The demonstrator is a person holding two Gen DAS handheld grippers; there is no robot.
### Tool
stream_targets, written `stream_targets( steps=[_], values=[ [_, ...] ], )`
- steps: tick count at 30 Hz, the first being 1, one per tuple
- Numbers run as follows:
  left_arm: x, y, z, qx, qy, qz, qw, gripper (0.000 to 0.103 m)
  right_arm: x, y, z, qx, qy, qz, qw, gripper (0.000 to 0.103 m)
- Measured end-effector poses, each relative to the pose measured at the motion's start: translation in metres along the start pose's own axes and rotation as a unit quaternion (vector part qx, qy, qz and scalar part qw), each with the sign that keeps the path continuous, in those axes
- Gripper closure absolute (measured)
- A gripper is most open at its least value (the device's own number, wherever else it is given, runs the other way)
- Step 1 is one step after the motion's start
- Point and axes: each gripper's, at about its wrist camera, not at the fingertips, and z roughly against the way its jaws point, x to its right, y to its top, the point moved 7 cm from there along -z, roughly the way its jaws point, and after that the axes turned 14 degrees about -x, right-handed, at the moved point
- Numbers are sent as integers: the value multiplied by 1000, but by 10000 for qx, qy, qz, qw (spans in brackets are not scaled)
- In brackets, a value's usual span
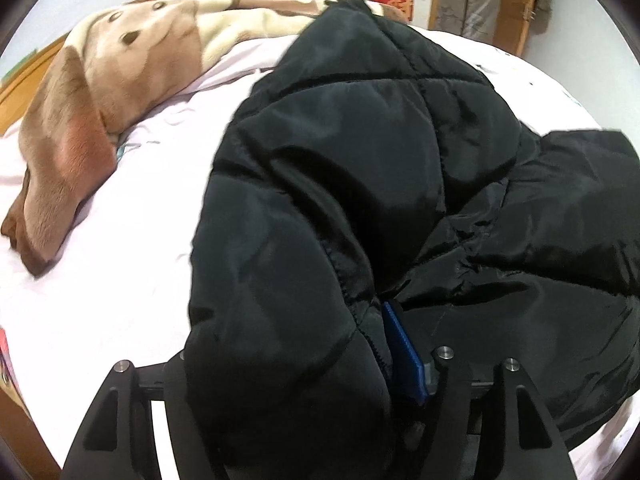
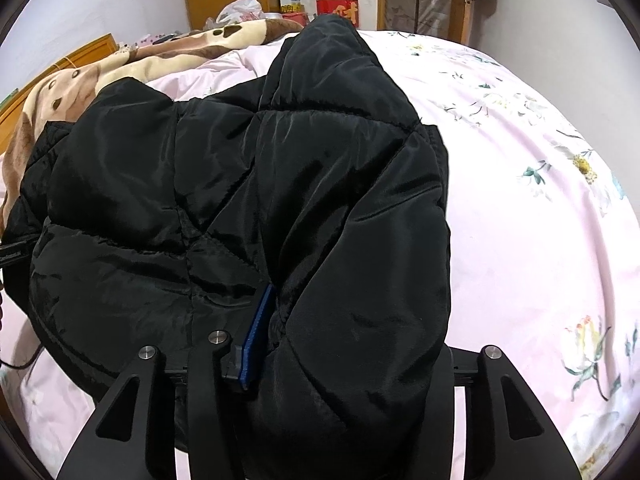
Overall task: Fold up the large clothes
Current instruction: 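Press the folded black jacket bundle down with both closed tools, then open both tools and smooth the jacket bundle edge flat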
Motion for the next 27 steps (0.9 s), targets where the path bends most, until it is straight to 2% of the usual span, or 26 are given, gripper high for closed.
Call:
stream_targets(
  steps=[5, 7, 9, 10, 12, 14, 17, 19, 21, 23, 27],
  values=[
    [2, -5, 37, 232, 78, -29, 9997, 36, 0, 9, 22, 35, -328, -7, 9995, 39],
    [4, -4, 62, 497, 84, -78, 9987, 36, 1, 17, 43, 330, -571, 6, 9978, 30],
    [5, 0, 81, 660, 89, -50, 9978, 35, 4, 25, 65, 650, -743, -9, 9951, 26],
    [10, 4, 89, 694, 22, -95, 9975, 35, 4, 31, 77, 779, -734, -78, 9942, 26],
    [22, 12, 98, 767, -94, -207, 9968, 34, -3, 44, 89, 882, -461, -122, 9950, 26],
    [39, 23, 97, 780, -69, -402, 9961, 33, -19, 56, 92, 931, -219, 17, 9954, 26],
    [55, 39, 84, 706, -6, -588, 9958, 33, -41, 78, 73, 777, -115, 284, 9965, 26],
    [45, 54, 58, 501, 274, -461, 9973, 33, -46, 91, 44, 444, -64, 316, 9985, 26],
    [32, 63, 34, 285, 451, -360, 9979, 33, -46, 97, 17, 164, -242, 323, 9990, 26],
    [20, 71, 12, 166, 375, -308, 9987, 31, -34, 99, -8, -48, -416, 259, 9988, 26],
    [15, 79, -10, -35, 269, -261, 9993, 31, -4, 101, -34, -360, -398, -106, 9985, 26]
  ],
)
